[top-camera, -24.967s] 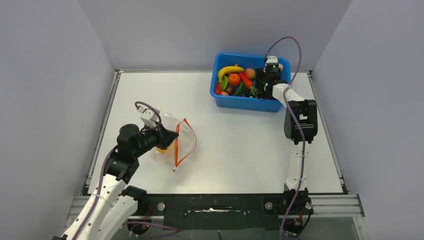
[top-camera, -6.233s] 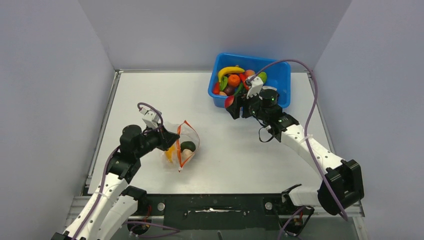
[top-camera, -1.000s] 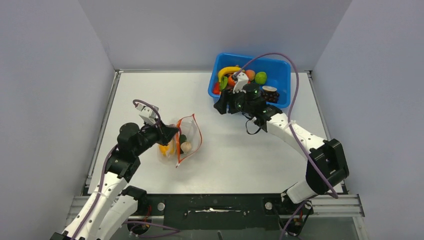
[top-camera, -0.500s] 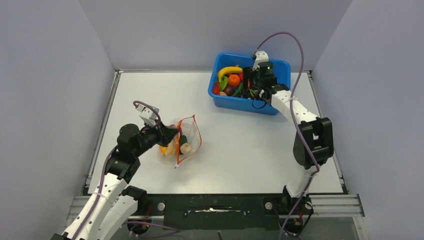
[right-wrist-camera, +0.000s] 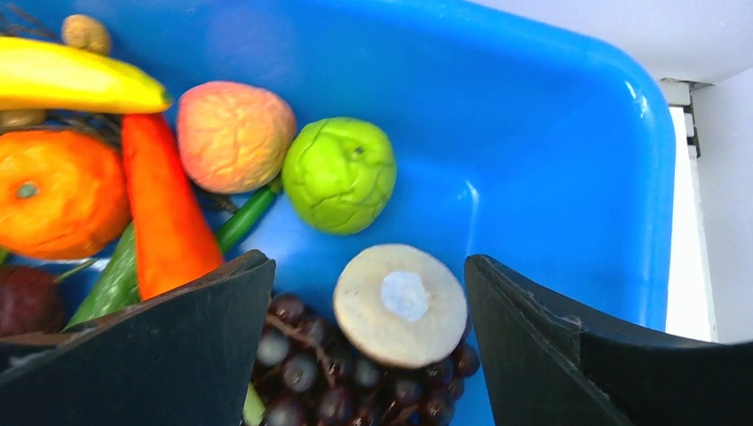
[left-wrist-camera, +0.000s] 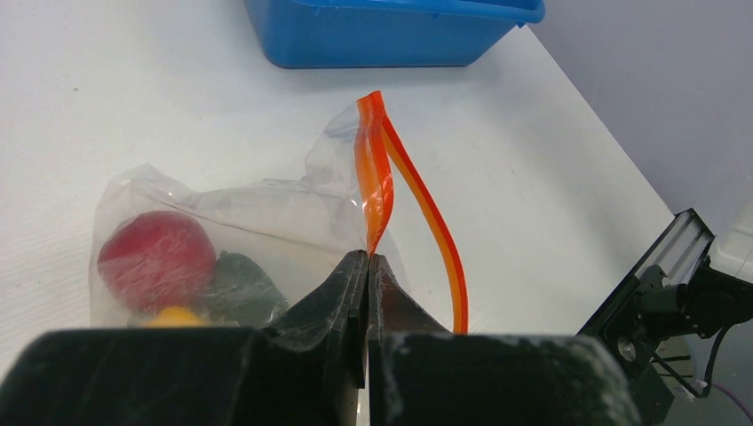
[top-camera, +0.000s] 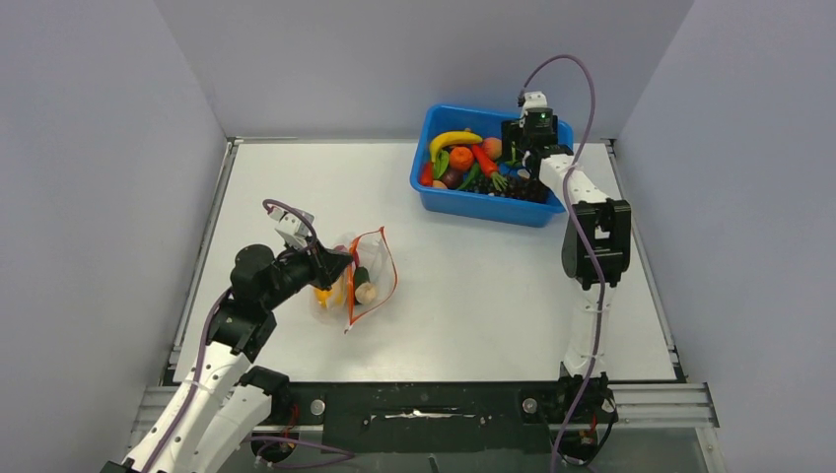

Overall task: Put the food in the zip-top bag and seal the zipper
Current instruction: Pick up the fake fruit from the bin.

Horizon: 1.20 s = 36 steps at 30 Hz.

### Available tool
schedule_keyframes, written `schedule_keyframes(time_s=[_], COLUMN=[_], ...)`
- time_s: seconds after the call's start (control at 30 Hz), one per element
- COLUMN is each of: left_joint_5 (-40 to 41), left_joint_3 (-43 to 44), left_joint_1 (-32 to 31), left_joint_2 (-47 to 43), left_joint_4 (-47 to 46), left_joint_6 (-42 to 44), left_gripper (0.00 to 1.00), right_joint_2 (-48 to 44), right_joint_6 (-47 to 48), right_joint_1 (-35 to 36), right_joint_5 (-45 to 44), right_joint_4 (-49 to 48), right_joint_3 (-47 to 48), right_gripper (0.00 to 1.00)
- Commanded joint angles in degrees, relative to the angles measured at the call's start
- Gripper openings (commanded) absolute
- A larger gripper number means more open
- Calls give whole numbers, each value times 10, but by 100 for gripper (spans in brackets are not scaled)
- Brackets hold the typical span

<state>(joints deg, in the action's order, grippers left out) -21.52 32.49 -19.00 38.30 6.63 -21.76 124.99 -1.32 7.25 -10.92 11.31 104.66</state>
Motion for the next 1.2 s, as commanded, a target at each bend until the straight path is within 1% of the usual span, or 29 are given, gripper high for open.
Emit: schedule_keyframes(time_s=[0.0,0.13,0.27,0.33,0.47,0.63,0.87,0.93,1.17], left_joint_5=[-13,-16,-16,-16,-18,-16,-15,-17,-13], left_joint_3=[7,7,8,8,8,7,7,7,7], left_joint_1=[2,2,3,3,4,4,4,4,4], left_joint_2=[-10,-9,-8,-8,-8,-11,-10,-9,-11], left_joint_4=[-35,-35,-35,-36,-34,-32,-34,-34,-31], left_joint_6=[11,12,13,13,15,15,15,16,16], left_gripper=[0,0,0,0,0,0,0,0,0], right_joint_2=[36,71,89,97,120,141,165,172,185], right_joint_6=[19,15,-4,-9,-9,10,7,7,7], right_joint_1=[-12,-18,-32,-36,-38,-40,-42,-42,-43], right_joint_5=[15,40,101,116,102,93,119,130,122], right_joint_4=[-29,-34,-62,-76,-72,-79,-98,-108,-104], right_joint_3=[67,100,103,105,136,147,156,157,173], right_gripper=[80,80,81,82,82,84,82,81,65])
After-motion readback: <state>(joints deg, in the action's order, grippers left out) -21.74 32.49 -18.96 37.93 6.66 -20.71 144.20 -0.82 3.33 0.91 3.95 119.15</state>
